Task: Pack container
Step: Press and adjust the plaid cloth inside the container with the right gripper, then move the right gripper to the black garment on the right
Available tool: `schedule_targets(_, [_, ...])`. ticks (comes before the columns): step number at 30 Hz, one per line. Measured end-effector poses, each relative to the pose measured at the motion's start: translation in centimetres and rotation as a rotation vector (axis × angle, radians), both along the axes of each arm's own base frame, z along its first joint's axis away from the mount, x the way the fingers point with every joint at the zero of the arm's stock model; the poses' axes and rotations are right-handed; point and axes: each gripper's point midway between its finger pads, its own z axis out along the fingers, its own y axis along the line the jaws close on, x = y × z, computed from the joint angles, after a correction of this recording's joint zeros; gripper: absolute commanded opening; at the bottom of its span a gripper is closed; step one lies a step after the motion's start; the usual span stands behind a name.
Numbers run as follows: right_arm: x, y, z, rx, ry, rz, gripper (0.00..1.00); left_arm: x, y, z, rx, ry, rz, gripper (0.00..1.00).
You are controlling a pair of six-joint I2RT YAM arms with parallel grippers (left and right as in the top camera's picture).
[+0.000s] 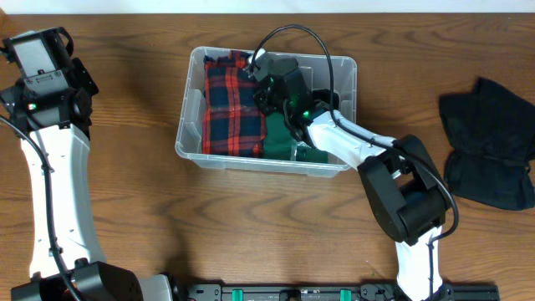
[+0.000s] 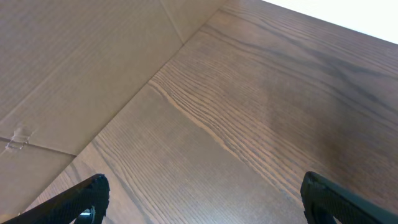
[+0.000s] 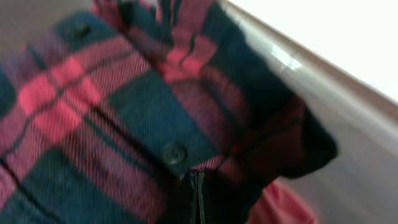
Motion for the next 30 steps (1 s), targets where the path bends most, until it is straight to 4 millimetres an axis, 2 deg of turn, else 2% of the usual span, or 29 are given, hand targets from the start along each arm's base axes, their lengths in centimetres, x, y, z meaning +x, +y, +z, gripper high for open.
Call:
schedule_targets(9, [-0.1,-0.3,-0.4,-0.006,0.025,-0.005,0.01,0.0,0.0,0.0,0.0,0.0,0.0,0.98])
schedule_targets(12, [-0.1,-0.3,-0.1,0.0,0.028,-0.011,0.1,0.0,0.0,0.0,0.0,0.0,0.0,0.98])
schedule_targets(14, [-0.3,-0.5,0.5,0.004,0.034,-0.018,0.1,0.0,0.0,0.0,0.0,0.0,0.0,0.98])
schedule_targets(17, [-0.9,-0.9,3.1,0.015,0.033,-0.022,0.09,0.0,0.0,0.0,0.0,0.0,0.0,0.98])
schedule_targets(22, [-3.1,-2.4,9.9,0.05,0.018,-0.035,0.1,0.0,0.0,0.0,0.0,0.0,0.0,0.98])
schedule_targets(24, [-4.4,-3.2,11.6,0.047,0.036,-0.039,0.1,0.0,0.0,0.0,0.0,0.0,0.0,0.98])
schedule_targets(25, [-4.9,-3.6,11.9,0.038,0.051,-0.042,0.09,0.0,0.0,0.0,0.0,0.0,0.0,0.98])
schedule_targets(27, [-5.8,-4.6,11.6,0.006,0.094,-0.057,0.01,0.0,0.0,0.0,0.0,0.0,0.0,0.98])
schedule_targets(30, [-6.8,-6.5,9.5,-0.053,0.19,-0.127,0.01,0.0,0.0,0.0,0.0,0.0,0.0,0.98])
